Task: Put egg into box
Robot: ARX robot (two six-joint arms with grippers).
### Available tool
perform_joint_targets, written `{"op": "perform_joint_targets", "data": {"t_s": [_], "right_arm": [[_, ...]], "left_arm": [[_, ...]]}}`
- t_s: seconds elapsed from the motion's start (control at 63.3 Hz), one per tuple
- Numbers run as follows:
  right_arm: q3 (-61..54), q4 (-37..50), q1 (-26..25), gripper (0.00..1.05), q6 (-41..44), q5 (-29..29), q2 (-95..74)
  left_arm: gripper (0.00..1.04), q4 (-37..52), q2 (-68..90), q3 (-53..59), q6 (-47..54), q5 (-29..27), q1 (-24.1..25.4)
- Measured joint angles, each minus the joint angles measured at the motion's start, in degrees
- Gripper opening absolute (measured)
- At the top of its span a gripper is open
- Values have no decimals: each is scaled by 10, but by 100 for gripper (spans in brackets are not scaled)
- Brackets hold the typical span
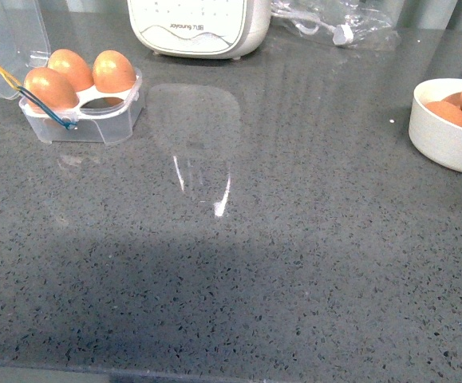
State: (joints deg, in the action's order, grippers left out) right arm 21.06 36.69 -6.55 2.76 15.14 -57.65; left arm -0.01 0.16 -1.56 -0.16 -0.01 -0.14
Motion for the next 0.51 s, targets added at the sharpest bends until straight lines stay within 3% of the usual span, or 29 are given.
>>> {"op": "perform_joint_targets", "data": {"t_s": [0.174,0.505], "right_arm": [[132,-65,31,97,-4,-33,-169],[247,-178,63,97,-4,-56,-264]], "left_arm": [[98,0,0,0,0,0,0],[98,0,0,0,0,0,0]]}}
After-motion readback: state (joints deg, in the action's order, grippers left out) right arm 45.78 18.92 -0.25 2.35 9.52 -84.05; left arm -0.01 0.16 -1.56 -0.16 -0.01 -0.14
